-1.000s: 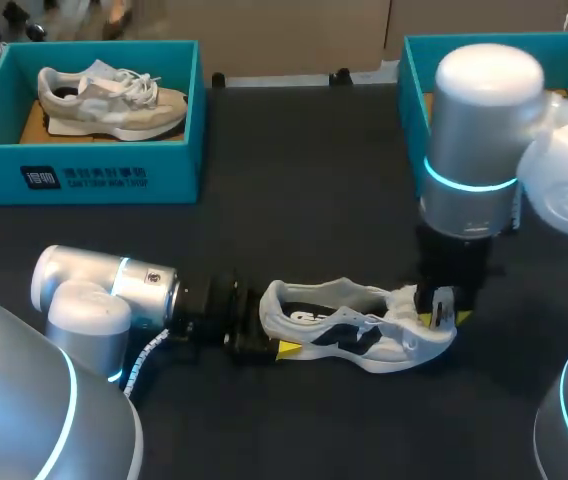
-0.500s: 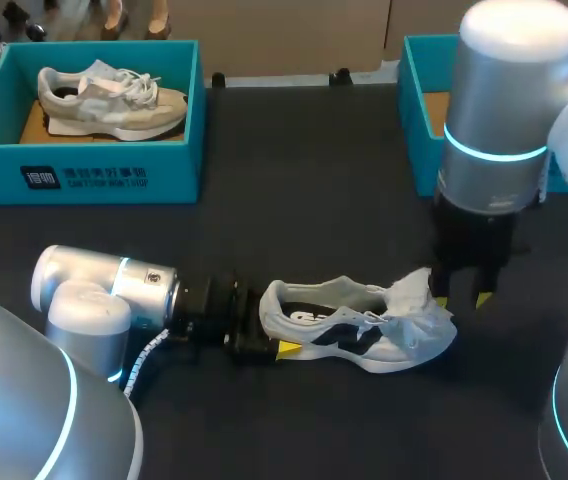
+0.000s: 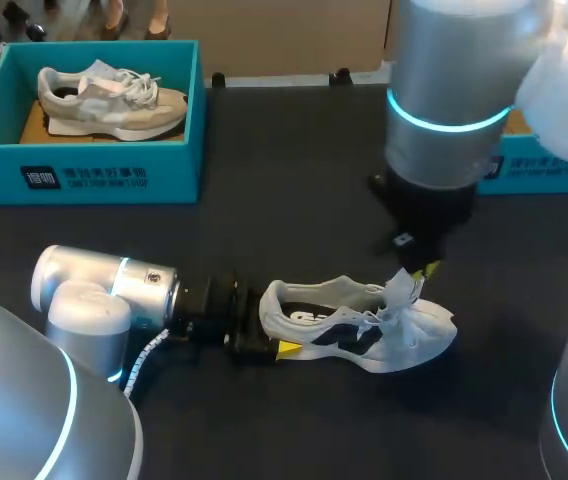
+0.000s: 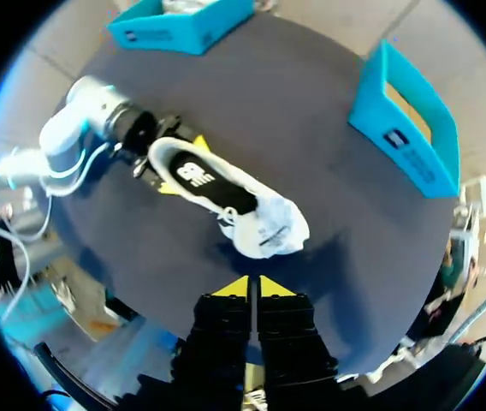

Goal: Take the shoe out of the shoebox, open the shoe tongue, remove and reinsert the insole, then place the shoe into the shoebox

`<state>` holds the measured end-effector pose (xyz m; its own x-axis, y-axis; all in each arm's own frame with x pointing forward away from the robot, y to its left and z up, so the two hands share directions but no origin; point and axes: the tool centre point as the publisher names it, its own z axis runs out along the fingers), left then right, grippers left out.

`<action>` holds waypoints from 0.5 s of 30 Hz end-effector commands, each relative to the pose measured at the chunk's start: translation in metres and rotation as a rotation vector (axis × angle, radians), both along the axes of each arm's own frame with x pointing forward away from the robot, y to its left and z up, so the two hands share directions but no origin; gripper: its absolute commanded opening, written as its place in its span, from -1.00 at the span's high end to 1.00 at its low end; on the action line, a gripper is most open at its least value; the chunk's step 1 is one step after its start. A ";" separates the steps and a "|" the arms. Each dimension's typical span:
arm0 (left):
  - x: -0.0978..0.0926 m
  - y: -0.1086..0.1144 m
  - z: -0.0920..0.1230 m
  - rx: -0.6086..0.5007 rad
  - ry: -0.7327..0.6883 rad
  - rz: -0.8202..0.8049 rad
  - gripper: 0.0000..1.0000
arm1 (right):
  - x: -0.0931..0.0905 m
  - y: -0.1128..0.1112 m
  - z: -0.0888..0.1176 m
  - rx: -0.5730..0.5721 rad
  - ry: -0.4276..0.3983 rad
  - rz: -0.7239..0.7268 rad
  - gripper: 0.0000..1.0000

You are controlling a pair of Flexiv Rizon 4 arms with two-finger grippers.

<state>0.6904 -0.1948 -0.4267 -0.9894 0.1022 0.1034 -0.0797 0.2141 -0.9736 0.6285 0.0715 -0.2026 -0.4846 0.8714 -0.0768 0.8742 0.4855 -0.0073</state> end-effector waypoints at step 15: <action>0.000 -0.001 -0.007 0.003 0.001 0.000 1.00 | 0.014 0.055 -0.009 0.072 -0.007 0.779 1.00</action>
<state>0.6903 -0.1949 -0.4266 -0.9893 0.1025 0.1034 -0.0796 0.2138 -0.9736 0.6392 0.1319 -0.2090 -0.8462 0.5224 -0.1051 0.5262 0.8503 -0.0105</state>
